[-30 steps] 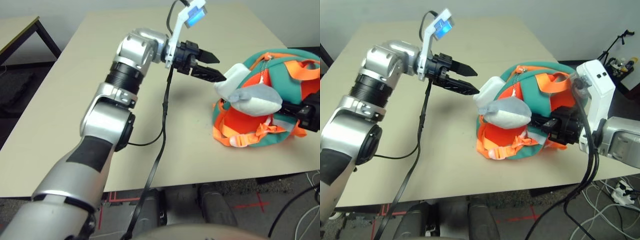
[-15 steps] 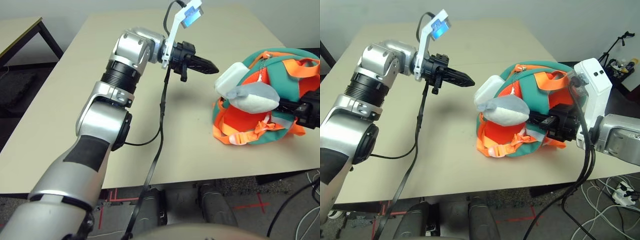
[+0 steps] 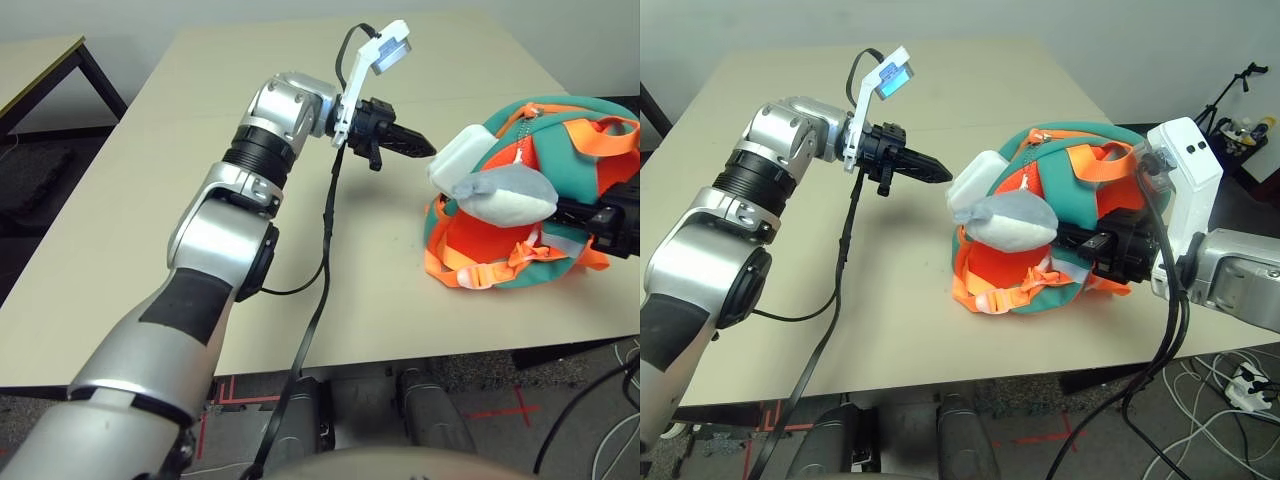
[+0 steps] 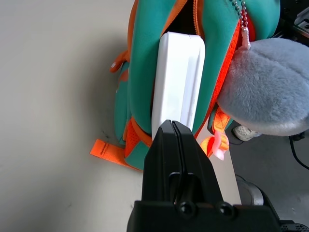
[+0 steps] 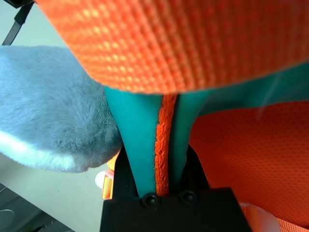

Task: Put the pencil case into the backpack and zip it.

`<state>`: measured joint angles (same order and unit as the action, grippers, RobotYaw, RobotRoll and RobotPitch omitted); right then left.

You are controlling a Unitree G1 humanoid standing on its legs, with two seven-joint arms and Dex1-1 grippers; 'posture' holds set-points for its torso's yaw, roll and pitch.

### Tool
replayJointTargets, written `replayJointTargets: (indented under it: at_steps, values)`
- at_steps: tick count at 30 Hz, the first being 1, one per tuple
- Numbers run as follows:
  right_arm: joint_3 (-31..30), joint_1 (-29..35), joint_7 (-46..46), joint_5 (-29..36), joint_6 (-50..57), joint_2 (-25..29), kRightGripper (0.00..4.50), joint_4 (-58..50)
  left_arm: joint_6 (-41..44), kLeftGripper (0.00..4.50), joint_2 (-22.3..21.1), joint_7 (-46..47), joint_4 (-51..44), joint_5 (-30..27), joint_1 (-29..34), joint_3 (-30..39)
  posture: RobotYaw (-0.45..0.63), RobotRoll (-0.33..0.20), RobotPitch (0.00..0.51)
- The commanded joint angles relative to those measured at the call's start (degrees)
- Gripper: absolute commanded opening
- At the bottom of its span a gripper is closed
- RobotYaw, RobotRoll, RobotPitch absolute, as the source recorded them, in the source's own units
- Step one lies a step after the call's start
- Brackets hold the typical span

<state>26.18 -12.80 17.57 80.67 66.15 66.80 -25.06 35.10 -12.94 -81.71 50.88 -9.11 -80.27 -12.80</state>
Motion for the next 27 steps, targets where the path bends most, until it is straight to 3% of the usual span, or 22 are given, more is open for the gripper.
replayJointTargets:
  at_steps: [1, 16, 27]
  values:
    - [-0.26, -0.26, 0.04, 0.98, 0.52, -0.34, 0.19, -0.99, 0.0, 0.0, 0.69, -0.31, -0.48, 0.86, 0.37, -0.94, -0.19, 0.0, 0.087]
    - [-0.1, -0.25, -0.19, 1.51, 0.79, -0.28, 0.19, -1.21, -3.84, 0.0, 7.11, 5.07, 4.2, 2.77, 1.2, -1.21, -0.21, 0.0, 0.093]
    - [-0.5, -0.14, -0.47, 1.9, 0.86, -0.53, 0.19, -1.43, -6.18, 0.0, 15.81, 10.37, 8.52, 2.25, 0.82, 1.22, -0.21, 0.0, 0.1]
